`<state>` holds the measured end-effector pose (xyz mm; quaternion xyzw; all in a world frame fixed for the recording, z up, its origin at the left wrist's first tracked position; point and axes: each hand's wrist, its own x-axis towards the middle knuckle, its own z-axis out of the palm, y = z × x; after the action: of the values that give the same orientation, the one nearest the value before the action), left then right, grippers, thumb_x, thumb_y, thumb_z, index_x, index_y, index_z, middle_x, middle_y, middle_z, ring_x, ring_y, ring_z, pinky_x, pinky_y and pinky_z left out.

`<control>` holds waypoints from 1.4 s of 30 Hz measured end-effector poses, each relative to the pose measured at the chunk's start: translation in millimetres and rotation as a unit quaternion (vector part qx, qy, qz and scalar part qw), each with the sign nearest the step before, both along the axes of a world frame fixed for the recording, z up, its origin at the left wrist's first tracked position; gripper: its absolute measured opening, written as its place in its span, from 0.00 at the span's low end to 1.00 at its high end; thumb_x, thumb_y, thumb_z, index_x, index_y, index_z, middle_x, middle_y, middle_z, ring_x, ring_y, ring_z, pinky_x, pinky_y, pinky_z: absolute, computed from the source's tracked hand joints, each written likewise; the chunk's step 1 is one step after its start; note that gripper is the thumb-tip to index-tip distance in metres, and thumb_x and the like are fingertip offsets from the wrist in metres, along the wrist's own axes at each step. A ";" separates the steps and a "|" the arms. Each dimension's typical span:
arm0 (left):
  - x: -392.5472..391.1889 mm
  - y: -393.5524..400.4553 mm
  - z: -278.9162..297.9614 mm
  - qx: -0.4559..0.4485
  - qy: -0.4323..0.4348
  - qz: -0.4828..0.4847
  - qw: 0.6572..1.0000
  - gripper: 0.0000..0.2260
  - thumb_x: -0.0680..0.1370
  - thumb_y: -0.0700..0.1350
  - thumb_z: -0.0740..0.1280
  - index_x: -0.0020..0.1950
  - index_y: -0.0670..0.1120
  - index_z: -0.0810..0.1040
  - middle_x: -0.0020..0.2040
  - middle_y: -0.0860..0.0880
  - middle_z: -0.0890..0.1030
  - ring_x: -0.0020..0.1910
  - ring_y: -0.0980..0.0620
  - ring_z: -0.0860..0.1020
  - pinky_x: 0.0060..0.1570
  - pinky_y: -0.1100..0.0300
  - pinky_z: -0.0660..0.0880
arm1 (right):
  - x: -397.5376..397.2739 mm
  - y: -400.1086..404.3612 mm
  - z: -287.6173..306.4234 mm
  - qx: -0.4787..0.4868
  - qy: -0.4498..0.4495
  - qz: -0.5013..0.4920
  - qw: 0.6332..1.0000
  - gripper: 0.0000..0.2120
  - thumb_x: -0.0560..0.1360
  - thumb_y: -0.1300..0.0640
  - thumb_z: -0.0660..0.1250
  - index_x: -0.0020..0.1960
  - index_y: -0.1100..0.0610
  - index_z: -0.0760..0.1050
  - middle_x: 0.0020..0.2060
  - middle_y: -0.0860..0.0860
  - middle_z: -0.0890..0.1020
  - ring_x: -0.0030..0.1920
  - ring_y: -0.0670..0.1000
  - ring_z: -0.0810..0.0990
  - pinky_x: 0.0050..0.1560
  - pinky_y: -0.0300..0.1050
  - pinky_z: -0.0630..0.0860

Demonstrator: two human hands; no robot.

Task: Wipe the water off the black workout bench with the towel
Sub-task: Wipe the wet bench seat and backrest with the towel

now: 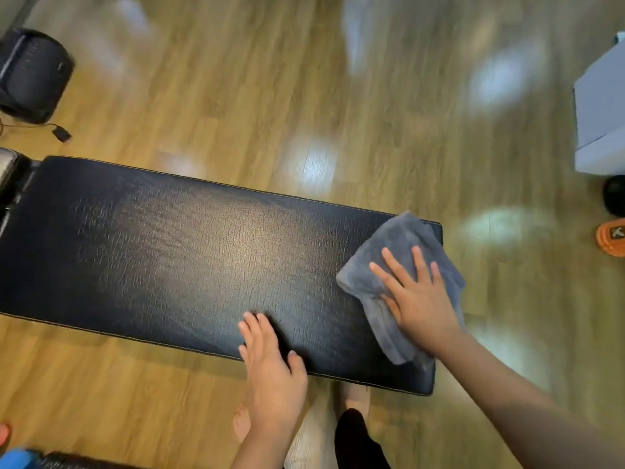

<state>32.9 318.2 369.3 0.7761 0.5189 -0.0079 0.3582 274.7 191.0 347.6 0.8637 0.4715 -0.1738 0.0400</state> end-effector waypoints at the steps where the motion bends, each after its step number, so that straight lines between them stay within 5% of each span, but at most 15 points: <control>1: 1.9 -3.6 0.5 0.000 0.005 0.009 1.000 0.36 0.76 0.39 0.62 0.79 0.44 0.44 0.77 0.52 0.36 0.77 0.53 0.34 0.75 0.53 0.39 | 10.8 14.6 -1.2 0.003 0.001 -0.027 1.000 0.25 0.80 0.45 0.52 0.77 0.43 0.60 0.78 0.47 0.59 0.77 0.68 0.51 0.67 0.76 0.59; 5: 12.2 -18.1 -1.9 -0.028 0.001 0.059 0.998 0.35 0.77 0.39 0.62 0.79 0.42 0.45 0.79 0.47 0.39 0.77 0.51 0.36 0.76 0.49 0.42 | 23.3 82.9 -1.5 0.017 0.008 -0.106 0.994 0.26 0.83 0.45 0.52 0.79 0.42 0.51 0.80 0.46 0.50 0.77 0.68 0.42 0.70 0.76 0.49; 9: 17.6 -31.1 -5.1 -0.032 -0.012 0.073 0.997 0.32 0.78 0.39 0.60 0.79 0.41 0.46 0.79 0.46 0.42 0.75 0.55 0.35 0.75 0.50 0.41 | -17.0 107.7 -2.3 0.031 0.013 -0.031 0.999 0.27 0.83 0.45 0.54 0.79 0.44 0.51 0.80 0.48 0.50 0.77 0.69 0.41 0.69 0.77 0.49; 15: 15.6 -43.5 -11.0 -0.028 -0.059 0.049 0.997 0.26 0.78 0.38 0.55 0.77 0.39 0.56 0.80 0.45 0.47 0.76 0.54 0.37 0.73 0.55 0.38 | -89.9 19.3 -12.9 0.045 -0.010 0.150 0.988 0.27 0.79 0.45 0.57 0.77 0.45 0.59 0.79 0.49 0.59 0.76 0.70 0.50 0.68 0.75 0.57; 20: 13.4 -63.3 -15.5 -0.012 -0.081 0.063 0.995 0.30 0.75 0.45 0.52 0.78 0.41 0.53 0.79 0.50 0.46 0.77 0.54 0.39 0.74 0.57 0.38 | -51.6 -57.0 -10.9 0.036 -0.019 0.197 0.980 0.27 0.77 0.47 0.57 0.76 0.44 0.63 0.78 0.47 0.61 0.76 0.68 0.55 0.68 0.72 0.61; 28: 37.9 -90.8 -10.0 -0.033 -0.060 0.101 0.993 0.30 0.77 0.48 0.52 0.79 0.44 0.51 0.79 0.52 0.47 0.77 0.58 0.38 0.74 0.59 0.38 | 48.2 -16.0 -7.9 0.034 0.003 0.074 0.997 0.25 0.80 0.45 0.52 0.77 0.43 0.59 0.78 0.47 0.59 0.76 0.69 0.51 0.67 0.75 0.59; 33: 83.7 -131.5 -5.0 -0.035 -0.086 0.175 0.980 0.28 0.78 0.48 0.52 0.78 0.45 0.52 0.78 0.55 0.49 0.76 0.62 0.41 0.74 0.62 0.41 | 47.1 44.3 -5.1 0.041 0.029 0.031 0.998 0.26 0.83 0.45 0.52 0.79 0.43 0.52 0.80 0.46 0.52 0.77 0.69 0.42 0.70 0.76 0.46; 38: 130.5 -163.8 5.6 -0.015 -0.144 0.414 0.898 0.23 0.81 0.43 0.59 0.76 0.47 0.62 0.75 0.48 0.66 0.73 0.54 0.64 0.71 0.59 0.59 | -11.8 20.9 -6.5 0.021 0.032 0.254 0.967 0.27 0.78 0.44 0.48 0.77 0.45 0.57 0.79 0.48 0.56 0.76 0.71 0.46 0.67 0.78 0.53; 42: 143.5 -172.3 15.4 -0.030 -0.128 0.629 0.766 0.20 0.79 0.44 0.64 0.71 0.43 0.70 0.63 0.40 0.75 0.59 0.44 0.76 0.60 0.56 0.69 | -40.2 -42.4 -1.3 -0.011 0.069 0.292 0.954 0.27 0.79 0.40 0.52 0.76 0.45 0.60 0.78 0.48 0.59 0.76 0.70 0.50 0.66 0.77 0.56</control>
<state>176.4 145.9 384.7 0.2581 0.8398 0.3029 0.3692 234.4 148.7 346.3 0.6737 0.7029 -0.2186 0.0658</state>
